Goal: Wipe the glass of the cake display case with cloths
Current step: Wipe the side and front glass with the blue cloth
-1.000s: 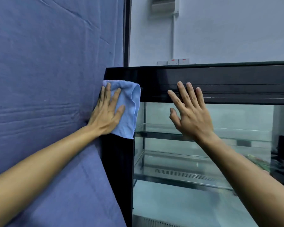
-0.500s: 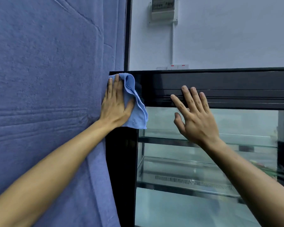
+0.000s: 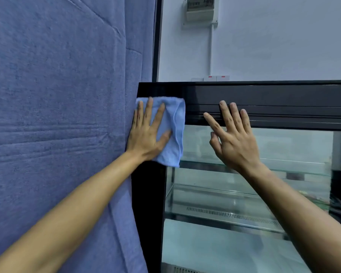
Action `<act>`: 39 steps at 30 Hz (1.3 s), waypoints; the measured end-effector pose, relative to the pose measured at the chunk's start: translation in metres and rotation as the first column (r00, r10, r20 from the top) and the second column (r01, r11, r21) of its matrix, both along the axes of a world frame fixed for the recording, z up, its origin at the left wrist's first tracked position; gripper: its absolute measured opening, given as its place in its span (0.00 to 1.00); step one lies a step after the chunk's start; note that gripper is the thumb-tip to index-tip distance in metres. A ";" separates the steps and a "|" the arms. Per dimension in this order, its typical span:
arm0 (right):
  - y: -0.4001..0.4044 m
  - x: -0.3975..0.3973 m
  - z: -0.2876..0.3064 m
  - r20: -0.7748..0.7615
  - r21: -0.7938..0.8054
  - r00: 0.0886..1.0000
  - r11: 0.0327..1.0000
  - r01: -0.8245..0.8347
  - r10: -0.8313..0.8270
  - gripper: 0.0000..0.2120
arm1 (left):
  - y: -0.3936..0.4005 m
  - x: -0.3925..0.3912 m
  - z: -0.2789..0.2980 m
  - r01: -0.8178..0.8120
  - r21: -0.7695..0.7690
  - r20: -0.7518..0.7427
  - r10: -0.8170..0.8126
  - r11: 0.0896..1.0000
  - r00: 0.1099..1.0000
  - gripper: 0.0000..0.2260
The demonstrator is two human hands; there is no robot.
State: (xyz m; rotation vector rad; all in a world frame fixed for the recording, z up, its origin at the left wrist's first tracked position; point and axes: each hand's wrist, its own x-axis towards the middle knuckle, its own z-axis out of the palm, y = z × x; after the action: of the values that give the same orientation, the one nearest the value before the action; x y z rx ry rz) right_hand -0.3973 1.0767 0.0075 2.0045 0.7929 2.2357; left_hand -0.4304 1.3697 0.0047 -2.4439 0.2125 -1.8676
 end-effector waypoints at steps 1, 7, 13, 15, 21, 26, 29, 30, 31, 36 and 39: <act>0.000 0.000 0.000 -0.005 0.002 1.000 1.000 -0.002 0.002 0.27 | -0.004 -0.002 0.023 -0.006 -0.018 -0.003 0.006 1.000 1.000 0.35; 0.004 -0.004 -0.003 -0.052 0.019 0.999 1.000 0.000 0.001 0.28 | -0.008 0.000 0.011 0.039 -0.004 0.034 -0.039 0.999 0.999 0.36; 0.004 -0.004 -0.004 -0.063 0.010 0.998 1.000 0.022 -0.022 0.29 | 0.031 -0.018 -0.169 0.041 0.145 -0.118 -0.024 0.989 0.993 0.36; 0.004 -0.004 -0.004 -0.062 0.017 0.998 0.999 0.030 -0.029 0.29 | 0.042 -0.025 -0.186 0.038 0.182 -0.167 -0.008 0.982 0.986 0.35; 0.006 -0.003 -0.004 -0.066 0.024 0.998 0.999 0.028 -0.026 0.29 | 0.006 -0.007 -0.046 0.012 -0.046 -0.065 -0.015 0.999 0.998 0.35; 0.006 -0.002 -0.005 -0.048 0.024 0.999 0.999 0.025 -0.024 0.29 | -0.005 -0.007 0.058 0.041 -0.088 -0.007 -0.042 0.995 0.999 0.36; 0.006 -0.001 -0.005 -0.039 0.033 0.999 0.999 0.017 -0.015 0.28 | -0.009 -0.001 0.013 0.063 -0.069 0.035 -0.061 0.996 0.998 0.35; 0.007 -0.001 -0.006 -0.037 0.034 0.999 0.999 0.016 -0.015 0.28 | -0.011 0.001 -0.017 0.064 -0.071 0.049 -0.061 0.995 0.997 0.34; 0.007 -0.001 -0.007 -0.037 0.033 0.999 0.999 0.016 -0.015 0.28 | -0.013 0.001 -0.054 0.069 -0.083 0.049 -0.065 0.994 0.997 0.34; 0.007 -0.001 -0.007 -0.041 0.035 0.999 0.999 0.022 -0.021 0.29 | -0.006 -0.016 -0.238 0.053 -0.022 -0.099 -0.055 0.998 0.994 0.35; 0.007 -0.002 -0.006 -0.042 0.036 0.999 0.999 0.031 -0.029 0.29 | 0.006 -0.022 -0.243 0.066 -0.003 -0.214 -0.065 0.998 0.975 0.36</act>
State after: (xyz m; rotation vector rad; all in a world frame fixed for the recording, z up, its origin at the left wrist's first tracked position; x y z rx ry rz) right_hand -0.3993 1.0840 0.0010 2.0708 0.7254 2.2152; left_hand -0.4522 1.3762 -0.2386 -2.6653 0.3105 -1.6216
